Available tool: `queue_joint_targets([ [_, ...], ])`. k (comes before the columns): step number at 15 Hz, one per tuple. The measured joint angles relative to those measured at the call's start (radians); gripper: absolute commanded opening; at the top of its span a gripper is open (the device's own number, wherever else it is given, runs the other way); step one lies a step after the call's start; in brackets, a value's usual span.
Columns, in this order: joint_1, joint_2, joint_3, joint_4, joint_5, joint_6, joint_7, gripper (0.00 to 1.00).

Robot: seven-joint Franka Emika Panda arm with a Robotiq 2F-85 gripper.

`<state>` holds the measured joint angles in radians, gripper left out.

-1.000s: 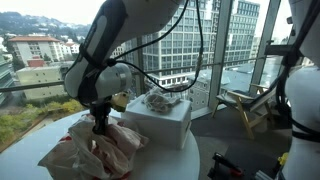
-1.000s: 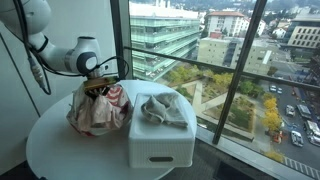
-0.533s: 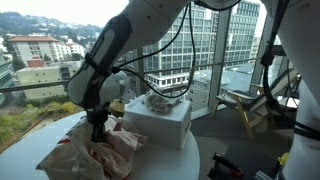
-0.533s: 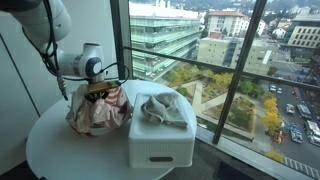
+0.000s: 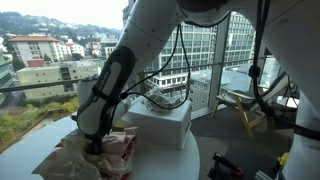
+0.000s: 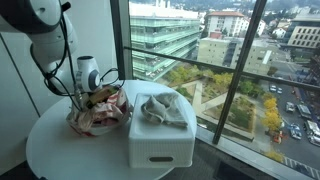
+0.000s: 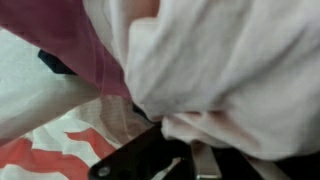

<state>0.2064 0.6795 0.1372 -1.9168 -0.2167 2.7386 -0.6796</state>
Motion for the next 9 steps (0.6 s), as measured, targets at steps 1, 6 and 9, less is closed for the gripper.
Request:
queue_joint_targets([
  [1,-0.002,0.008,0.004,0.000,-0.014,0.000,0.000,0.04],
  [6,-0.052,-0.007,0.065,-0.012,-0.030,-0.057,-0.013,0.55],
  [9,-0.096,-0.072,0.116,-0.067,-0.025,-0.086,-0.018,0.78],
])
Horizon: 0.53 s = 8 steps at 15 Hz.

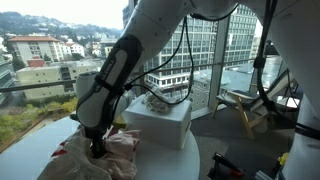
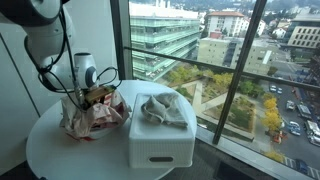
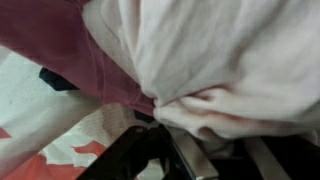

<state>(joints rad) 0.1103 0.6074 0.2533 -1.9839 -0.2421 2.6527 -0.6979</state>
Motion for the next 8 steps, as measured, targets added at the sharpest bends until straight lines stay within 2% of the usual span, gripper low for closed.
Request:
queue_joint_targets([
  [3,-0.027,-0.094,0.026,-0.066,0.026,0.003,0.001,0.99],
  [8,-0.052,-0.270,0.024,-0.145,0.096,-0.035,0.044,1.00],
])
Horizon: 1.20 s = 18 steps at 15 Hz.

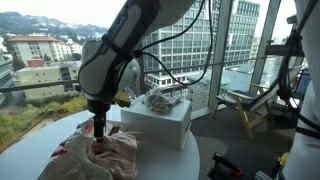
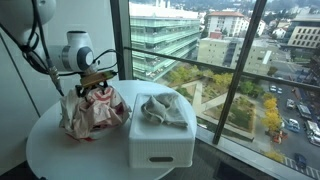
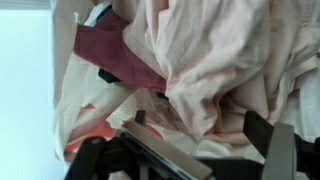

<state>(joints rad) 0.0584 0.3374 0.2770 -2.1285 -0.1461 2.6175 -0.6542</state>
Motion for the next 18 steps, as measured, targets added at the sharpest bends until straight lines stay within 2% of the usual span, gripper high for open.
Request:
queue_joint_targets([
  [3,-0.010,-0.106,-0.034,-0.048,0.022,-0.140,0.028,0.99],
  [5,-0.011,-0.146,-0.058,-0.089,0.023,-0.178,0.030,1.00],
  [10,-0.009,-0.149,-0.078,-0.165,-0.009,-0.158,0.026,1.00],
  [15,-0.007,-0.139,-0.081,-0.169,-0.011,-0.151,0.026,1.00],
  [18,-0.007,-0.091,-0.078,-0.163,0.025,-0.072,0.012,1.00],
])
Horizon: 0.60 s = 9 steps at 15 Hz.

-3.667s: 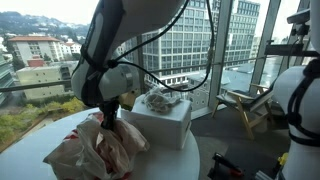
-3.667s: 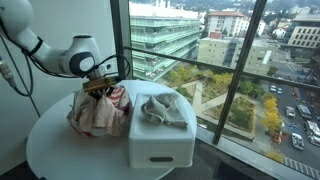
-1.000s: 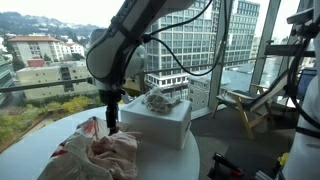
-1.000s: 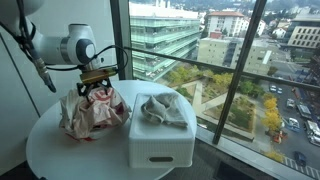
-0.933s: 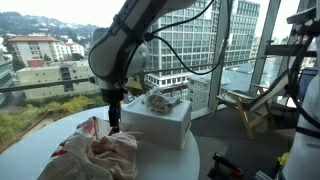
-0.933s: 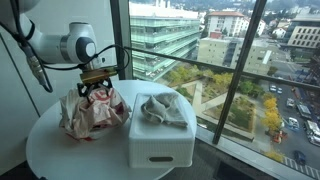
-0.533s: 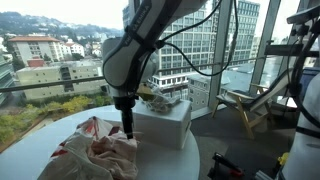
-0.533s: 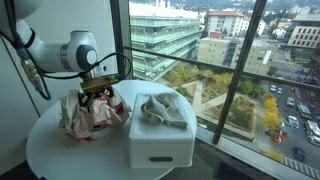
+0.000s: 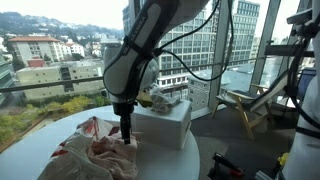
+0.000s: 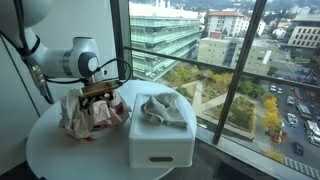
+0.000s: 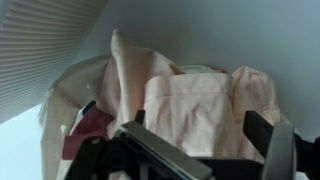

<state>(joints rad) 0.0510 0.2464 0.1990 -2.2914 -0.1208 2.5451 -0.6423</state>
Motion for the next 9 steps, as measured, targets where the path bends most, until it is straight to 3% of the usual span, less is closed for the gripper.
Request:
queue_joint_targets([
  [6,0.000,0.115,-0.001,0.043,0.000,0.074,-0.010,1.00],
  [7,-0.001,0.131,-0.006,0.051,-0.007,0.074,-0.009,0.75],
  [8,-0.002,0.144,-0.010,0.059,-0.010,0.074,-0.009,0.75],
  [9,-0.004,0.157,-0.010,0.065,-0.010,0.073,-0.009,0.66],
])
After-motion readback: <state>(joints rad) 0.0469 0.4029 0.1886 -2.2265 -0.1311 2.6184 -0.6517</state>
